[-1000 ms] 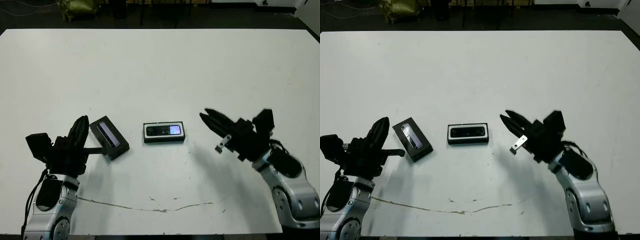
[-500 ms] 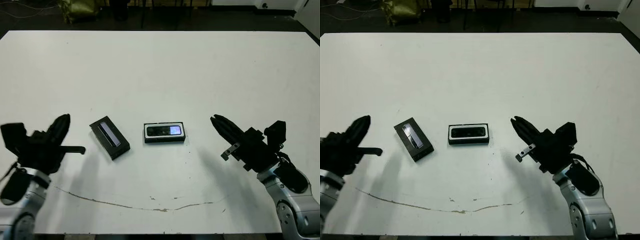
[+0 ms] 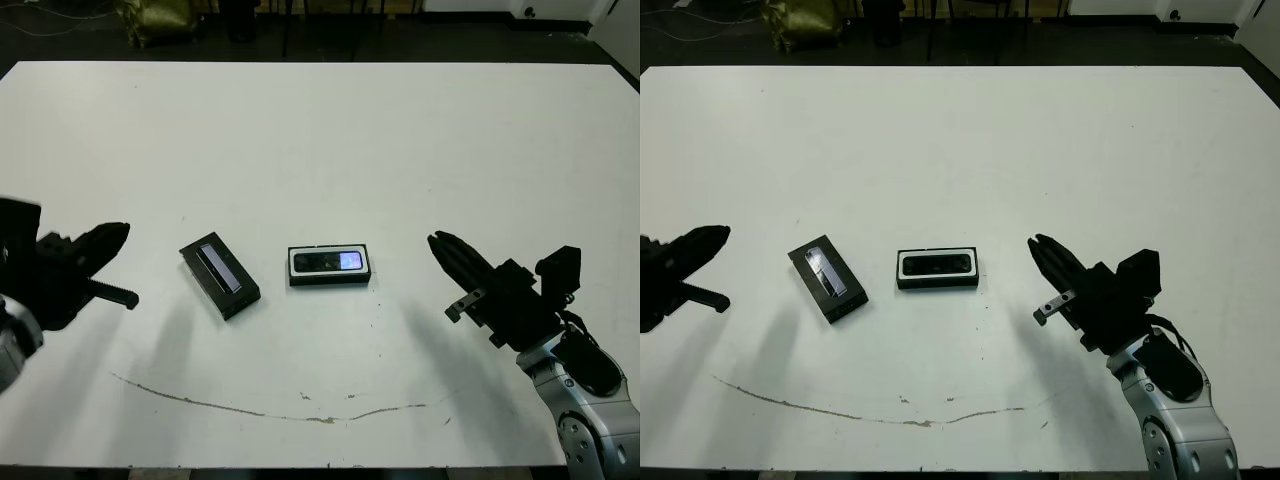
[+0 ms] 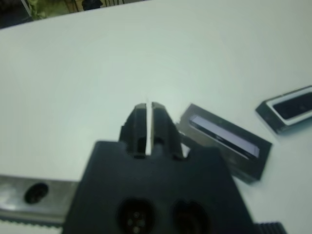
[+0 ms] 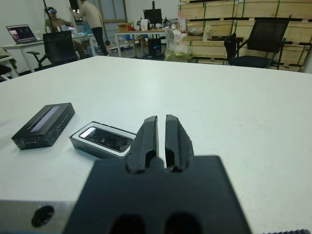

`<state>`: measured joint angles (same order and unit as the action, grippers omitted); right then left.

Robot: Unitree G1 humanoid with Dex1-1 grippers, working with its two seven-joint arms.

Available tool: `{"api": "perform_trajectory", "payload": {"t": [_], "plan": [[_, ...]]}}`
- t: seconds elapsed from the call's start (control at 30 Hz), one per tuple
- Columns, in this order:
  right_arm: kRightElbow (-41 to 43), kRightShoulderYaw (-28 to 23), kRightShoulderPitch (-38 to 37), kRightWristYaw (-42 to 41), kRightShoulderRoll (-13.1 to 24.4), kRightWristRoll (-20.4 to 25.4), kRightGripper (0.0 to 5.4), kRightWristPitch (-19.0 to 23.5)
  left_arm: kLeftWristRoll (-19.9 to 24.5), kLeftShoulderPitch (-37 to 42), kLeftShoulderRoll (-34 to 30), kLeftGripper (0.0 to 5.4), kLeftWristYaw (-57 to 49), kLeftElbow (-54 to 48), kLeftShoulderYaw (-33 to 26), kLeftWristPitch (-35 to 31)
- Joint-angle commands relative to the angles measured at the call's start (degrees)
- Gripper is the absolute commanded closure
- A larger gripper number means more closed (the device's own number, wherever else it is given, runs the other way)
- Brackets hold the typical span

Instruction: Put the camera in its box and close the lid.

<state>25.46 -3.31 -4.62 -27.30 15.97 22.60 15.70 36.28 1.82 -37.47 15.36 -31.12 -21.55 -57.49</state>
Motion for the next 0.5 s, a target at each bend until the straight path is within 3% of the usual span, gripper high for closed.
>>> {"api": "perform_trajectory", "payload": {"t": [0.03,0.17,0.3,0.5], "plan": [[-0.7,-0.3,-0.4,0.1,0.8,0.7,5.38,1.6,1.0,5.4,-4.1,5.4,0.3,2.0,2.4,-8.9],[-0.9,-0.4,-0.3,0.4,0.5,1.1,5.38,1.3,1.7,12.3,-8.9,5.4,4.5,4.9,7.4,-15.3],[-1.5,-0.6,-0.1,0.3,-0.1,2.3,5.38,1.0,0.0,18.4,-12.7,5.4,11.6,11.1,14.7,-13.8],[-2.6,-0.5,0.2,0.4,-1.0,2.1,5.38,-1.1,-3.9,25.4,-13.3,5.4,15.8,16.2,22.8,-12.9]]}}
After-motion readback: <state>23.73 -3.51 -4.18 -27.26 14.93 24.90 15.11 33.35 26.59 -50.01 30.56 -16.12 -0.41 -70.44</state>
